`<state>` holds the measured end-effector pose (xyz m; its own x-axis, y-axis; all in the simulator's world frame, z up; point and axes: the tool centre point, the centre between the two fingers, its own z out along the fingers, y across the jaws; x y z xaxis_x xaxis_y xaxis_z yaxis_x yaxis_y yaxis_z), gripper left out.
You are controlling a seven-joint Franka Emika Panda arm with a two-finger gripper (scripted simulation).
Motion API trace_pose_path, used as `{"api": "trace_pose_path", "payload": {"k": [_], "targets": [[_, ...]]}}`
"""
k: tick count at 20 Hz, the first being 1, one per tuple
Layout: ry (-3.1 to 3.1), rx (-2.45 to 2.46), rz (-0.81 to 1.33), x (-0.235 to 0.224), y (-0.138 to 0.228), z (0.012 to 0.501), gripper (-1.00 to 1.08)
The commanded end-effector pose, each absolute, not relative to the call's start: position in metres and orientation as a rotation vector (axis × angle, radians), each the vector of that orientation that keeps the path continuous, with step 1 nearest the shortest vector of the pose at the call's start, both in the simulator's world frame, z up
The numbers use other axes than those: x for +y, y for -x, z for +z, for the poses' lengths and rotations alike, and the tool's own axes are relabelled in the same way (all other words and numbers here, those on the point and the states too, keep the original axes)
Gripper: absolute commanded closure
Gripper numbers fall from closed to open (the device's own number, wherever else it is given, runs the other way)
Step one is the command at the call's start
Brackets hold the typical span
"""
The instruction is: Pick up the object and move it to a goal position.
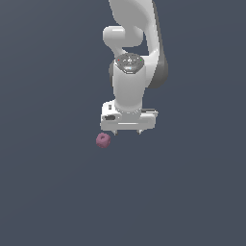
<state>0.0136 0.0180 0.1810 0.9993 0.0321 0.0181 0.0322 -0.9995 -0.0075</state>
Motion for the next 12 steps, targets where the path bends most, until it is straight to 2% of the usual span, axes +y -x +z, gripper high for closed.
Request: {"api": "trace_pose_path", "payload": {"k": [1, 12], "targets": [[3.133, -0.05, -0.028, 0.018, -0.014, 0.181, -0.92], [3.118, 0.06, -0.08, 0.002, -0.02, 0.199, -0.92]]}}
